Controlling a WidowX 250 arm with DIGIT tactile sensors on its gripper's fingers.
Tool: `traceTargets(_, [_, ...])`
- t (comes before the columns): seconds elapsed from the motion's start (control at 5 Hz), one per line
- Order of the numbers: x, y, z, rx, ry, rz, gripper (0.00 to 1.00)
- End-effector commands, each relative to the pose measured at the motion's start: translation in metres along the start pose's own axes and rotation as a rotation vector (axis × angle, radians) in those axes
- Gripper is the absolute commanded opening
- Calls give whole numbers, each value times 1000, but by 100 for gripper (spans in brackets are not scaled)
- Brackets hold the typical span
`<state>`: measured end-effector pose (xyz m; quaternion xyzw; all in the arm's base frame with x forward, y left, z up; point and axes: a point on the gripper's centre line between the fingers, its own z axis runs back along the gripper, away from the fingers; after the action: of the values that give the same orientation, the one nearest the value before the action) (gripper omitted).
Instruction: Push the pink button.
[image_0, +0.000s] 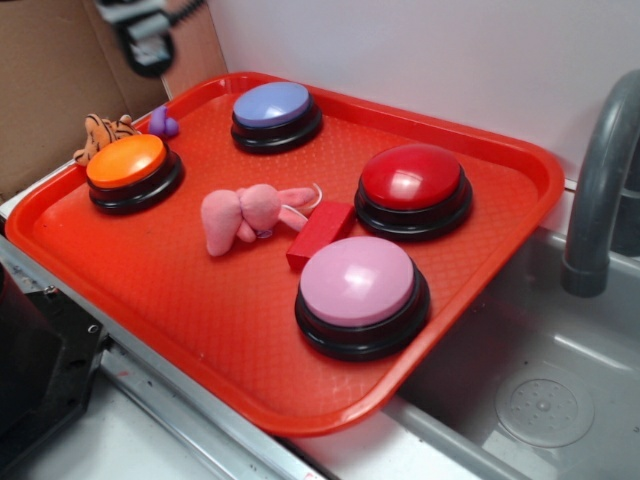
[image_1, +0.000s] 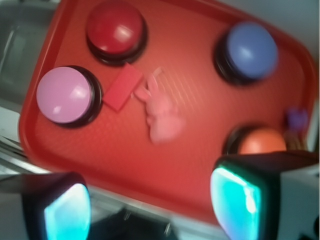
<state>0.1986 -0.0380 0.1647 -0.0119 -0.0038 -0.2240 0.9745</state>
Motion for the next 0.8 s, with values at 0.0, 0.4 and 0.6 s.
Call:
traceTargets(0.0, [69, -35, -44, 26, -3, -458, 100])
traceTargets(0.4, [74, -91, -77, -36, -1, -624, 100])
traceTargets(0.6, [66, -102, -81, -2, 13, -649, 100])
